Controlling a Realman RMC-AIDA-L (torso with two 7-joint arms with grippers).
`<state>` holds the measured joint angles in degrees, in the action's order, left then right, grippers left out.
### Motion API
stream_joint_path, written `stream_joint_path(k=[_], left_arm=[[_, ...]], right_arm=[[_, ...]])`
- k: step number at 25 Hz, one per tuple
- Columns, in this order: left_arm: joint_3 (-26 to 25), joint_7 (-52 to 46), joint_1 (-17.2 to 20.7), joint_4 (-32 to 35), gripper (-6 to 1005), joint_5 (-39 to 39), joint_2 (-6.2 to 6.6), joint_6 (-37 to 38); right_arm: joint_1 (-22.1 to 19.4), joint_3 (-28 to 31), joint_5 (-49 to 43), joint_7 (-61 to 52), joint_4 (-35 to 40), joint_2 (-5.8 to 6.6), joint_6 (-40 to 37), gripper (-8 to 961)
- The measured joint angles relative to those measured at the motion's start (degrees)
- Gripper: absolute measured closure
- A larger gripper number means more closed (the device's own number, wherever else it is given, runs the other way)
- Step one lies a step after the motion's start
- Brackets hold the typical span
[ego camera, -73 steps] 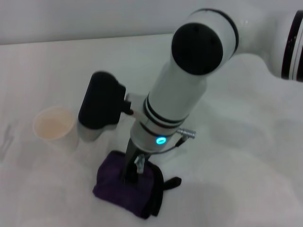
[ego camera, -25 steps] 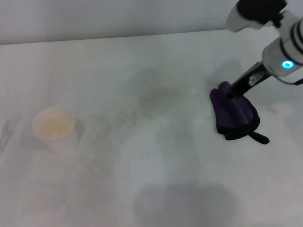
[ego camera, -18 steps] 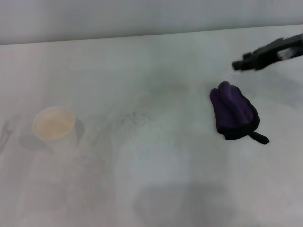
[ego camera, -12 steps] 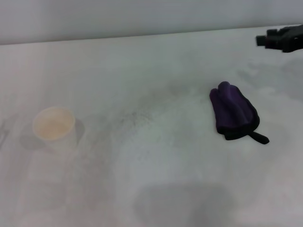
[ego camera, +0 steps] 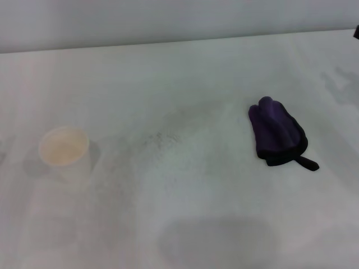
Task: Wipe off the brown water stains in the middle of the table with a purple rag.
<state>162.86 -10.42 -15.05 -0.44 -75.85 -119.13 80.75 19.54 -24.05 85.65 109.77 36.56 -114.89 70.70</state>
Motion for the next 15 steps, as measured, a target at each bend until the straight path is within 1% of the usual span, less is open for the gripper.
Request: stream_joint_path(k=[4, 5, 7, 8, 10, 11, 15], left_arm=[[0.0, 0.8, 0.0, 0.5, 106, -1.1, -0.03, -0.6], [0.0, 1.1, 0.0, 0.7, 106, -1.3, -0.05, -0.6], [0.0, 1.9, 0.1, 1.1, 106, -1.7, -0.11, -0.5], [0.0, 1.9, 0.1, 1.1, 106, -1.7, -0.11, -0.5], [0.0, 2.1, 0.3, 1.7, 106, -1.9, -0.13, -0.6], [0.0, 2.1, 0.4, 2.0, 106, -2.2, -0.14, -0.7], [0.0, 2.1, 0.6, 2.4, 106, -3.4, -0.19, -0.6]], right_arm=[[-0.1, 1.9, 7.3, 14.1, -8.7, 0.0, -0.6, 528], [-0.2, 3.1, 12.3, 22.1, -13.8, 0.02, -0.2, 528], [-0.5, 4.0, 17.6, 30.4, -19.0, 0.0, 0.6, 525], [-0.5, 4.0, 17.6, 30.4, -19.0, 0.0, 0.6, 524], [-0.8, 4.1, 21.6, 36.7, -22.5, -0.03, 1.2, 521], [-1.2, 4.2, 24.5, 41.6, -24.9, -0.04, 1.4, 515], [-1.5, 4.2, 27.6, 45.7, -27.4, -0.05, 1.4, 492]])
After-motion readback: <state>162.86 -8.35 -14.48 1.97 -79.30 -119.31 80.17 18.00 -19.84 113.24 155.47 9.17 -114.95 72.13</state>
